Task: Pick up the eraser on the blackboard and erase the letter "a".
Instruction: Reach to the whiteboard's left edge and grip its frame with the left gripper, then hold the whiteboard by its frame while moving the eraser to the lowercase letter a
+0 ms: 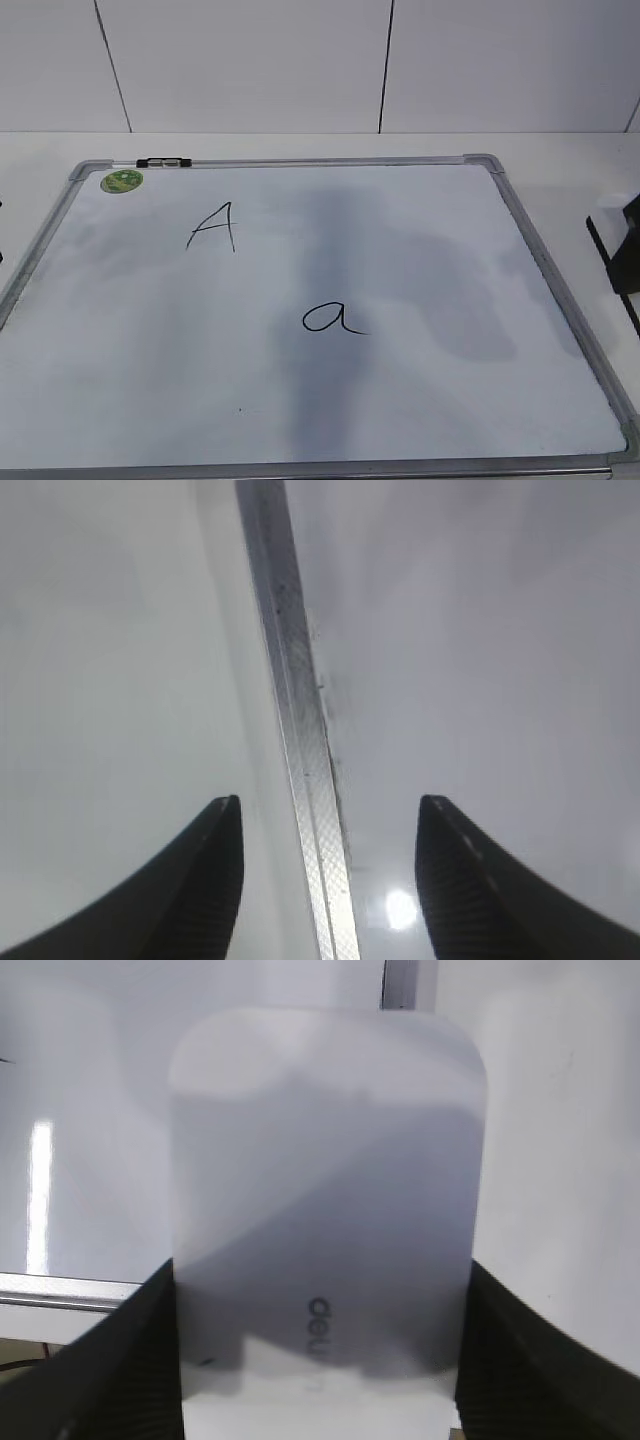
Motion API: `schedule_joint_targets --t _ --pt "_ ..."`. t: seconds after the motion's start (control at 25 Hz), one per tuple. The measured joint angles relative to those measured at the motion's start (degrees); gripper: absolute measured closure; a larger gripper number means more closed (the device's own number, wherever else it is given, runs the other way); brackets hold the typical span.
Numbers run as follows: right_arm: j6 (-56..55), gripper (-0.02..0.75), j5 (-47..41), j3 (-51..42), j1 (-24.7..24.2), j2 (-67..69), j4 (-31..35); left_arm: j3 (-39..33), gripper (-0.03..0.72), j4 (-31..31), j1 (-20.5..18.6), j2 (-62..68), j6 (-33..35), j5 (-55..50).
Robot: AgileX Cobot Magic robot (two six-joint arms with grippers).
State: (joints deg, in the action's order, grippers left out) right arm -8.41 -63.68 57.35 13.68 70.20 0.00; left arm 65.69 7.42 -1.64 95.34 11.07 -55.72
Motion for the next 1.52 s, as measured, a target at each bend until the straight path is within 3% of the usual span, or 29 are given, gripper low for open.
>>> schedule_joint_targets --t 0.36,0.64,0.88,1.52 --pt "0.0 0.209 0.0 0.0 0.0 0.0 0.0 4.13 0.305 7.03 -5.51 9.41 5.85 -0.89" --pt "0.0 0.209 0.0 0.0 0.0 0.0 0.0 7.95 0.34 8.68 -5.96 14.19 7.14 -0.89" --pt "0.0 0.209 0.0 0.0 0.0 0.0 0.0 10.67 0.433 9.01 -5.96 16.94 7.18 -1.87" --pt "0.0 0.209 0.0 0.0 0.0 0.0 0.0 11.77 0.472 9.36 -6.22 19.59 7.18 -2.52"
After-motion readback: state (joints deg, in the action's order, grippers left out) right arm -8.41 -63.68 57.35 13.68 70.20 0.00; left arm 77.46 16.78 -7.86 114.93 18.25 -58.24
